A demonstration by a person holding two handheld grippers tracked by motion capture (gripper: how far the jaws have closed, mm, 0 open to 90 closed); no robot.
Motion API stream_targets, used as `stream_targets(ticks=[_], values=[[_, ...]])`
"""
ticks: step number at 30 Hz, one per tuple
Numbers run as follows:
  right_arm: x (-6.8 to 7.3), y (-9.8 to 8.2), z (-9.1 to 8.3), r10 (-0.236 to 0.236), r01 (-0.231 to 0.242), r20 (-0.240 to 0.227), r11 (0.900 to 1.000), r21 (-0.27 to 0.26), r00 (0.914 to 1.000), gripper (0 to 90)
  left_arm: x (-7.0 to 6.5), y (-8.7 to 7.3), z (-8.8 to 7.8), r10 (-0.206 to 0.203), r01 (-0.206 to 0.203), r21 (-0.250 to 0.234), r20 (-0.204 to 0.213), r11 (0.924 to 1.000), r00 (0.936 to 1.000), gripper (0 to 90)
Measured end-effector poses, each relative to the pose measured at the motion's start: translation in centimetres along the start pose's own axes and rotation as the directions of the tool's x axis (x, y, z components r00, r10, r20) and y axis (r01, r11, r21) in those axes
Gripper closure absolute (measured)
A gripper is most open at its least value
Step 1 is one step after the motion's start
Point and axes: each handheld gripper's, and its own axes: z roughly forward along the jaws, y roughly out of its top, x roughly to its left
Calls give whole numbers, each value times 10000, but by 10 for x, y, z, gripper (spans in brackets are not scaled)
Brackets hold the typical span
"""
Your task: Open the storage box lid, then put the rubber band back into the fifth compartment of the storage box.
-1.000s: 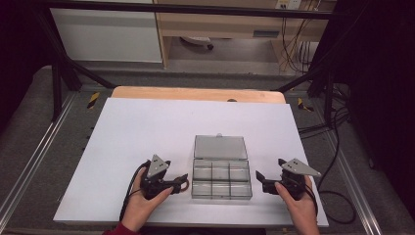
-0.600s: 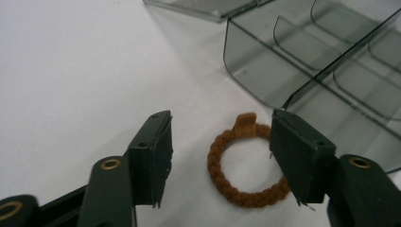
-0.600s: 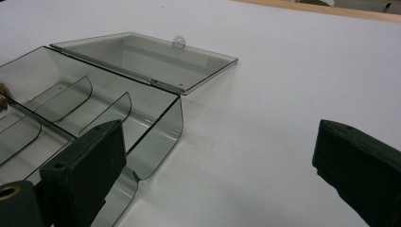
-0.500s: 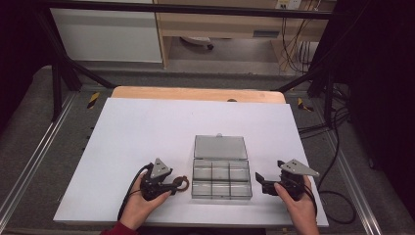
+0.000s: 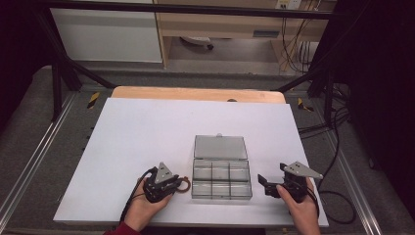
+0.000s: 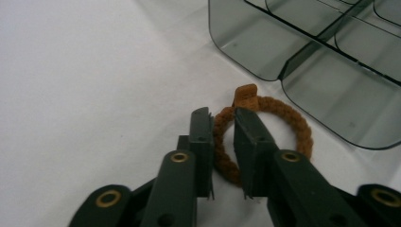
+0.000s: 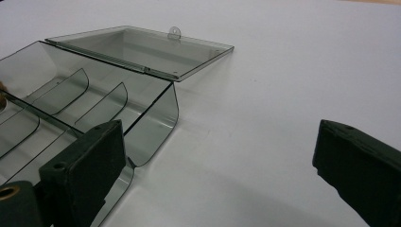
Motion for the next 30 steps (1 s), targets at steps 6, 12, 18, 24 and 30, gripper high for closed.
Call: stream_targets(ticks=[6, 12, 18, 24, 30], values=[[-1, -1, 4, -157, 156, 45, 9997, 174, 9999, 38, 0, 1, 1, 124, -124, 31, -28, 9999, 9999, 848], [1, 0, 7, -307, 306, 29, 9992, 262, 9995, 40, -2, 2, -1, 219, -219, -20, -62, 9998, 9997, 865], [3, 1, 6, -523, 524, -47, 9983, 249, 9986, 40, 3, 4, -9, -186, 192, -532, 119, 9984, 9998, 867], [4, 1, 6, -599, 600, -71, 9979, 250, 9982, 41, 7, 7, -21, -571, 610, -1342, 323, 9891, 9978, 867], [3, 1, 7, -525, 527, -67, 9982, 272, 9986, 42, 9, 13, -31, -702, 816, -1971, 644, 9770, 9954, 867]])
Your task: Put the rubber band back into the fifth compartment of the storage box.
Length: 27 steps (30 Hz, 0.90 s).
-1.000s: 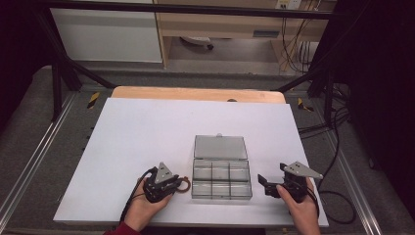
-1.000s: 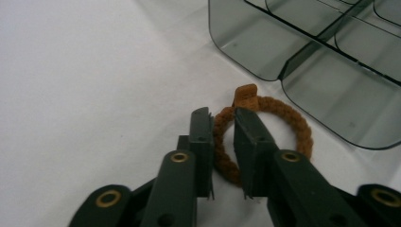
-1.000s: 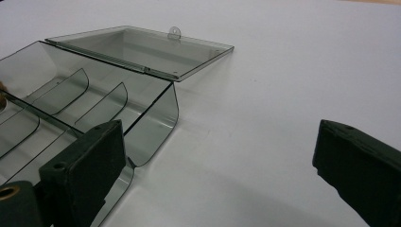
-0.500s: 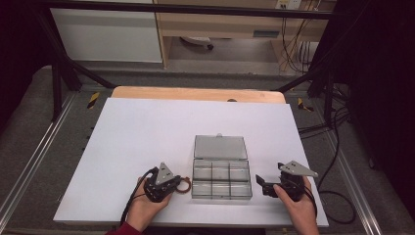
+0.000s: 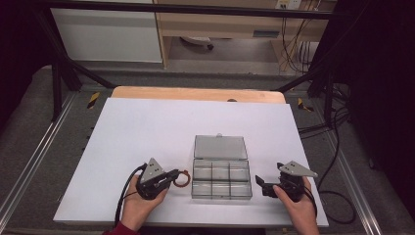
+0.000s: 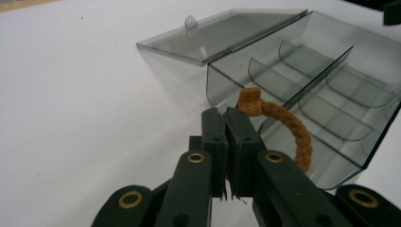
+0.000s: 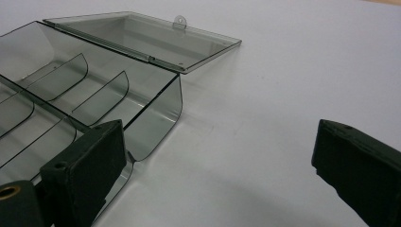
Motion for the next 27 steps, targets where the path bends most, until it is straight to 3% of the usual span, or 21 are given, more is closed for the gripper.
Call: stream_targets(ticks=[8, 19, 27], values=[[-5, 0, -3, 401, -401, 24, 9991, -167, 9992, 42, 0, 19, 3, 158, -153, -190, 281, 9997, 9995, 867], [-6, -1, -2, 216, -216, -4, 9997, -114, 9998, 43, 10, 52, 19, 418, -422, 61, 554, 9991, 9976, 867], [-7, -1, 0, 259, -259, 15, 9997, -39, 9997, 40, 11, 67, 32, 134, -142, 90, 840, 9999, 9964, 867]])
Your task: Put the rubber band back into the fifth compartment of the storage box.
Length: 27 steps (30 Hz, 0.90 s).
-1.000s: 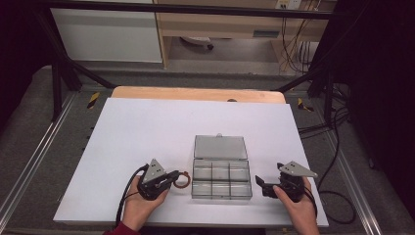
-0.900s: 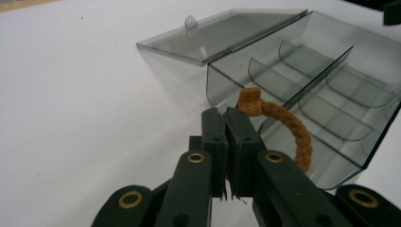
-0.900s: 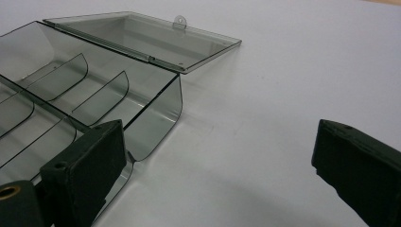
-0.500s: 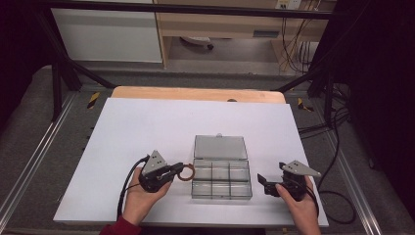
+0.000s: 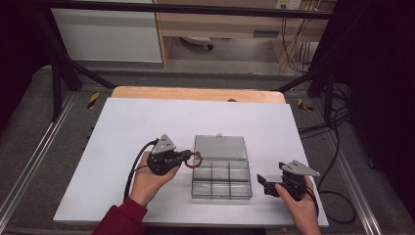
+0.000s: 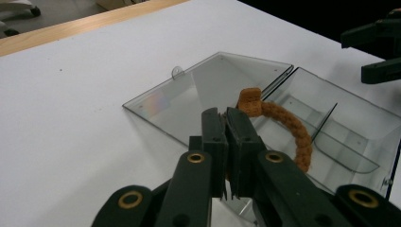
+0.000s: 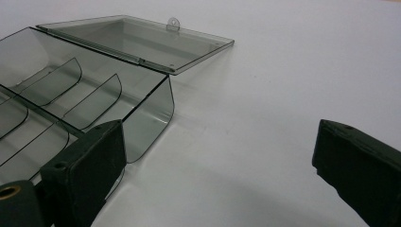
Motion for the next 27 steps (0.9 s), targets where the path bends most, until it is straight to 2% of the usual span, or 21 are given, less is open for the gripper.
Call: stream_targets(ticks=[3, 7, 17, 22, 27], values=[[0, 0, 0, 64, -64, -9, 10000, 5, 10000, 40, -2, 3, 5, 160, -161, 45, 29, 9999, 9999, 867], [0, 0, 1, 1, -1, -25, 10000, 7, 10000, 39, -5, 3, 9, 132, -132, 19, 166, 9999, 9998, 868], [2, 1, 1, -124, 124, -20, 9999, 22, 9999, 38, -17, 4, 13, 418, -423, 96, 395, 9991, 9983, 868], [2, 0, 2, -207, 207, -25, 9997, 125, 9998, 37, -21, 7, 16, 84, -89, 48, 903, 9999, 9959, 867], [3, 0, 2, -215, 215, -15, 9997, 142, 9998, 37, -27, 12, 20, 404, -418, 126, 922, 9990, 9949, 867]])
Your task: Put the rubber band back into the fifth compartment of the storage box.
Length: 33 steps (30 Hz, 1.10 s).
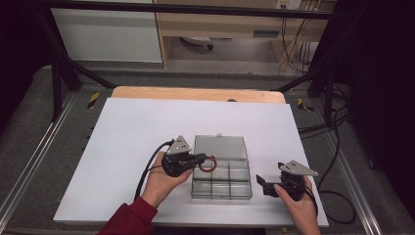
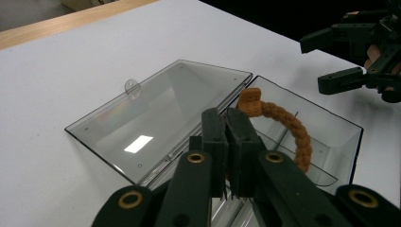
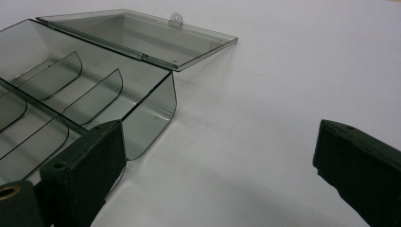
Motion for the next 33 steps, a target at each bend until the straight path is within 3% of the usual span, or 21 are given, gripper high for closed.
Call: stream_targets(ticks=[13, 33], values=[[0, 0, 0, -14, 14, 7, 10000, -14, 10000, 38, -9, 1, 11, 221, -226, 317, 152, 9992, 9996, 868], [1, 1, 0, -41, 41, -20, 10000, 0, 10000, 38, -19, -10, 31, 404, -430, 881, 316, 9952, 9987, 867]])
